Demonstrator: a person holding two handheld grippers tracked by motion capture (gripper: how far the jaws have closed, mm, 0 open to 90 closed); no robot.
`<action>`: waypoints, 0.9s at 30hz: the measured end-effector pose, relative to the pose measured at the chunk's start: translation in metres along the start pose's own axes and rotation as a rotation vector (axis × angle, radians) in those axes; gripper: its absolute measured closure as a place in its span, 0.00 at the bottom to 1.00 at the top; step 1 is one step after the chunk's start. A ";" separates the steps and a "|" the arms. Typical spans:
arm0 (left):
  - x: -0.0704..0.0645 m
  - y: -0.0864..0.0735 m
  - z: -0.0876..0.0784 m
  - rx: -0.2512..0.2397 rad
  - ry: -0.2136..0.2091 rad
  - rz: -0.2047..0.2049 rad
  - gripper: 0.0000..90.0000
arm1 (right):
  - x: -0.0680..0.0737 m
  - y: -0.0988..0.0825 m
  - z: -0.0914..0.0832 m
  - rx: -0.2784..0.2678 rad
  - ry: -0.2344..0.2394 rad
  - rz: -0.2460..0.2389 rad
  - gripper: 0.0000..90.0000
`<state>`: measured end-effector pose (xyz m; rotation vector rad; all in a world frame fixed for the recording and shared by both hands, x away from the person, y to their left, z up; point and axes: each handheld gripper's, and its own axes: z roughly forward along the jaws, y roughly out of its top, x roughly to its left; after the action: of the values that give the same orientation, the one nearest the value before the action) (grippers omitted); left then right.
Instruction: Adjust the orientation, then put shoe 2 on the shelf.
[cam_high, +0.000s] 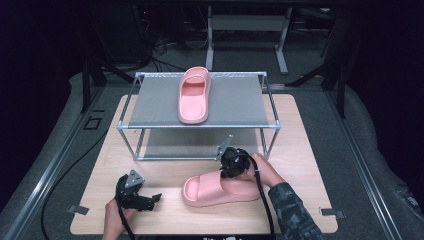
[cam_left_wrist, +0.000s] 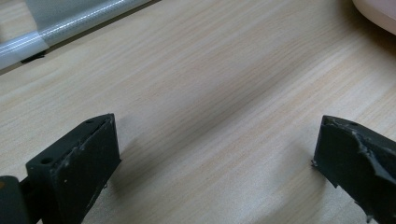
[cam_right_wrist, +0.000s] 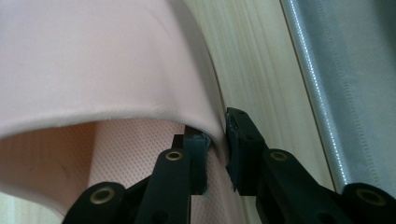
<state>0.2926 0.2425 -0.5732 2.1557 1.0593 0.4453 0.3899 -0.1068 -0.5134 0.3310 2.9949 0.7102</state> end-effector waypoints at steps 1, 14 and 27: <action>0.000 0.000 0.000 0.000 0.000 0.000 0.00 | 0.000 0.000 0.000 -0.004 -0.011 -0.007 0.90; 0.000 0.000 0.000 0.000 0.000 0.000 0.00 | -0.005 0.003 -0.012 -0.047 -0.064 -0.045 0.94; 0.000 0.000 0.000 0.000 0.001 0.000 0.00 | -0.011 0.013 -0.036 -0.048 -0.083 -0.060 0.93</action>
<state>0.2926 0.2425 -0.5732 2.1559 1.0593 0.4460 0.3995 -0.1137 -0.4757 0.2601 2.8913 0.7424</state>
